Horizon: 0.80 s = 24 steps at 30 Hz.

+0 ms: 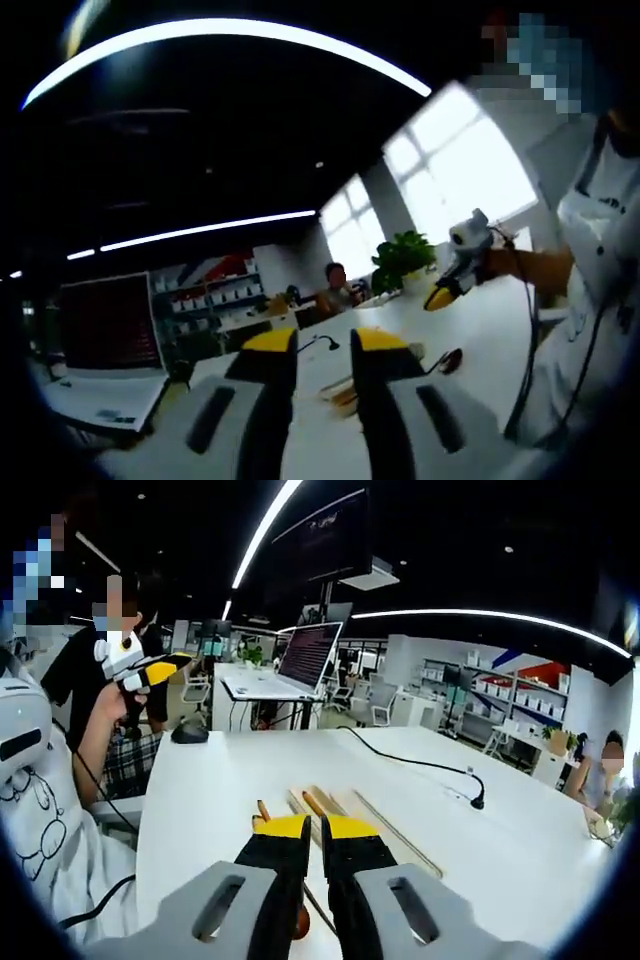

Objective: Arrange the utensils inside the cutlery case until each visible utensil rests in its matching compartment.

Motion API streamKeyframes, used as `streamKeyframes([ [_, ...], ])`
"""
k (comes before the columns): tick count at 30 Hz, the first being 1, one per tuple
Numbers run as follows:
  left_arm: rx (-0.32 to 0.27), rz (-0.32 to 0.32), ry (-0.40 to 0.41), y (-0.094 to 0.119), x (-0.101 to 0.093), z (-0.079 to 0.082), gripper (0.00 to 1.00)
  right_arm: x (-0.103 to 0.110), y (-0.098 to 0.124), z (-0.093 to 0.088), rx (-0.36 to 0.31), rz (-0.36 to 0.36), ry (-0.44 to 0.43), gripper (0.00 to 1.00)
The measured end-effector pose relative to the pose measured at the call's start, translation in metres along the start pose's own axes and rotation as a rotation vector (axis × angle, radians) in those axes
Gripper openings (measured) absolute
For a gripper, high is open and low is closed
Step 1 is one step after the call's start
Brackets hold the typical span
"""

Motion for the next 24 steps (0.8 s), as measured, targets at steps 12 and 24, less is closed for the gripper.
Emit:
streamKeyframes([
  [12,-0.005,0.049,0.005,0.016,0.003,0.001,0.22,0.010,-0.028,-0.008,0.081,0.082,0.046,0.04],
  [24,0.006,0.026,-0.003,0.008,0.000,-0.001,0.22,0.019,-0.056,-0.028,0.219,0.156,0.090,0.06],
])
Point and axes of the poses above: the point that each gripper's makers call its tool centre point, and the gripper's own axes: y roughly backward along the fingers, x roughly to its left, z roughly out of its top, the point moved 4 cm from there along y, roughly backward along the fingers, and after that the axes turned 15 degrees about x, right-handed, at the moved point
